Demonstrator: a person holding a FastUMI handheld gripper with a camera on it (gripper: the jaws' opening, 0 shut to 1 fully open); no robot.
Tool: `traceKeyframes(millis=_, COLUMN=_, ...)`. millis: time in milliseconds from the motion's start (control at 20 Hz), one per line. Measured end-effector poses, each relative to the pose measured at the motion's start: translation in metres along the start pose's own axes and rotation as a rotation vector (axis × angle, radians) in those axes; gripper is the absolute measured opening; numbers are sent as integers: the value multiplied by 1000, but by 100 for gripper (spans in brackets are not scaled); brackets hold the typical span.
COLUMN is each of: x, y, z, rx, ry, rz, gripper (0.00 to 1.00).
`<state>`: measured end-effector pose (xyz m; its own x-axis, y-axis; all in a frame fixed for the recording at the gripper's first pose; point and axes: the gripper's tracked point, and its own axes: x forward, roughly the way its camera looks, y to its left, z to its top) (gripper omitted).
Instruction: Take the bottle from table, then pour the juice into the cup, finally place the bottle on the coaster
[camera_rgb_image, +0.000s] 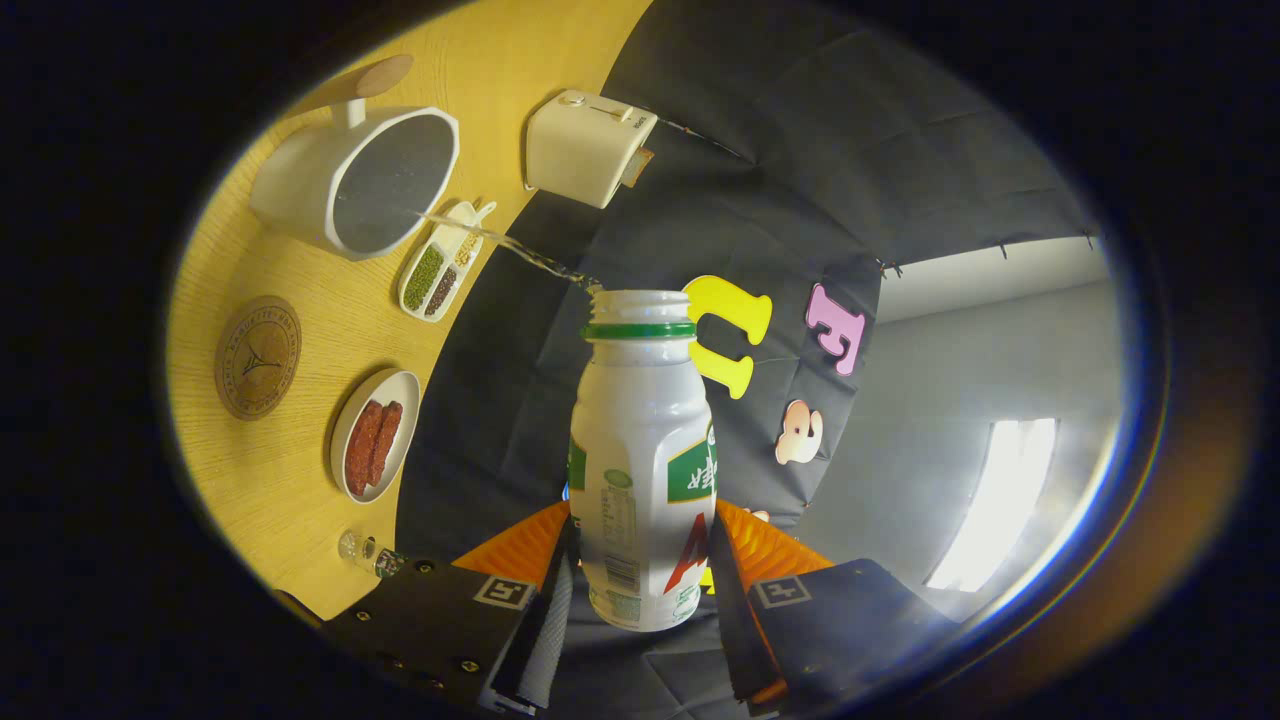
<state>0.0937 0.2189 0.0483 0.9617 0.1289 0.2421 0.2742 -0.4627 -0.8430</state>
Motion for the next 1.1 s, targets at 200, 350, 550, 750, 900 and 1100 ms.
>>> traceKeyframes(millis=200, x=1, y=4, z=10, rx=-68, ry=-22, rz=-22, gripper=65)
traceKeyframes(millis=350, x=1, y=5, z=16, rx=-107, ry=-39, rz=-38, gripper=64)
traceKeyframes(millis=550, x=-2, y=4, z=27, rx=-160, ry=-71, rz=-64, gripper=64)
traceKeyframes(millis=750, x=-1, y=6, z=44, rx=-245, ry=-117, rz=-98, gripper=64)
traceKeyframes(millis=900, x=-1, y=14, z=54, rx=-292, ry=-142, rz=-102, gripper=64)
traceKeyframes(millis=1100, x=0, y=24, z=57, rx=-316, ry=-155, rz=-93, gripper=64)
